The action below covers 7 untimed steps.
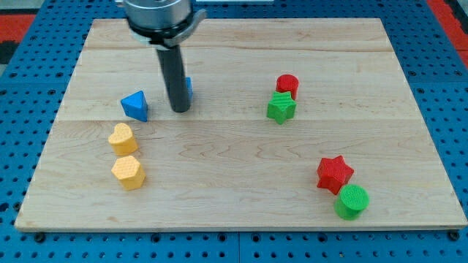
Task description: Push the blue cube to the left side of the board
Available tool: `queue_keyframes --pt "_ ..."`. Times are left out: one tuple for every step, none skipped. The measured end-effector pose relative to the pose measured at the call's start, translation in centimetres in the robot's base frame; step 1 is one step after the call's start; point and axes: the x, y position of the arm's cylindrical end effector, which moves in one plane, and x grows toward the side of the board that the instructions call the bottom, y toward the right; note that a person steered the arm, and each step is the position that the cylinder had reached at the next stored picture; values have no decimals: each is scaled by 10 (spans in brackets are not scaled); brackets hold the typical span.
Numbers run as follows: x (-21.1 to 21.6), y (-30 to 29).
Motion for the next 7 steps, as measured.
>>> queue_keyframes --pt "-16 15" --pt "-23 15" --pt "-58 -15" --pt "-62 -4" --pt "-95 -9" --pt "-91 -69" --pt "-90 -99"
